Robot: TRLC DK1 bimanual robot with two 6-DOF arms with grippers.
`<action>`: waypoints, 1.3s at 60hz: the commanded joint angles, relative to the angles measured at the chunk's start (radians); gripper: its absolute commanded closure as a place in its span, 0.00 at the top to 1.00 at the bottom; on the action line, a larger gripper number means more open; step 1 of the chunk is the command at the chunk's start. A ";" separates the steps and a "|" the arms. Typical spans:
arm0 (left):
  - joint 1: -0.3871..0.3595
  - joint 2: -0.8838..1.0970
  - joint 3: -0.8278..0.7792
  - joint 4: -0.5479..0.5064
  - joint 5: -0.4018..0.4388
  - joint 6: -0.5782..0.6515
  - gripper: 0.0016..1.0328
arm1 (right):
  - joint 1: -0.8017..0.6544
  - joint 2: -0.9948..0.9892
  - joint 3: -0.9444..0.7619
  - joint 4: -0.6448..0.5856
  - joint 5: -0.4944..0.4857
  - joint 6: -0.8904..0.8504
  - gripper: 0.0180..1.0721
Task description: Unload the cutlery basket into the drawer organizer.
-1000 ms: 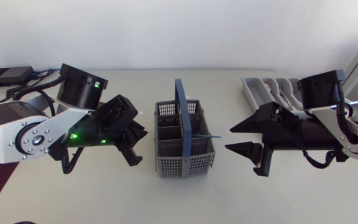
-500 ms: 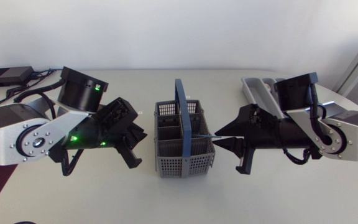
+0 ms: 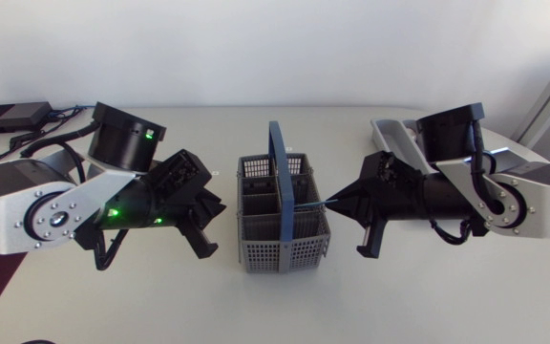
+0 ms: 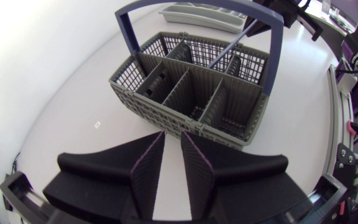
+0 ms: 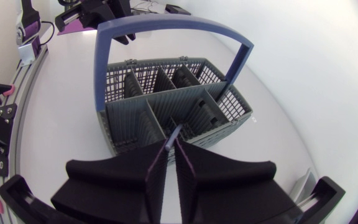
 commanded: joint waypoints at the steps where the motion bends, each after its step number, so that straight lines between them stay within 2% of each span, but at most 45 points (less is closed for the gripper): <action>1: 0.003 -0.013 -0.031 0.004 -0.008 -0.010 0.23 | 0.009 0.012 0.020 -0.002 -0.002 0.028 0.10; 19: 0.003 -0.011 -0.032 0.004 -0.008 -0.010 0.23 | 0.048 -0.063 0.081 -0.097 0.014 0.046 0.10; 35: -0.002 -0.011 -0.032 0.004 -0.008 -0.010 0.23 | 0.107 -0.054 0.109 -0.098 0.075 0.069 0.10; 43: 0.001 -0.022 -0.037 0.001 -0.008 -0.010 0.23 | 0.101 -0.052 0.080 -0.088 0.061 0.040 0.12; 45: 0.003 -0.025 -0.038 0.001 -0.008 -0.010 0.23 | 0.098 -0.052 0.069 -0.086 0.054 0.029 0.14; 52: 0.003 -0.025 -0.043 0.002 -0.008 -0.010 0.23 | 0.094 -0.052 0.026 -0.046 0.035 0.016 0.36; 58: 0.001 -0.022 -0.041 0.002 -0.008 -0.010 0.23 | 0.094 -0.048 0.003 -0.023 0.017 -0.001 0.37; 64: 0.000 -0.014 -0.029 -0.002 -0.011 -0.008 0.23 | 0.084 -0.039 -0.011 -0.003 -0.020 -0.017 0.46; 78: -0.002 0.000 -0.001 -0.022 -0.014 -0.002 0.23 | 0.057 0.034 -0.012 0.046 -0.098 -0.089 0.46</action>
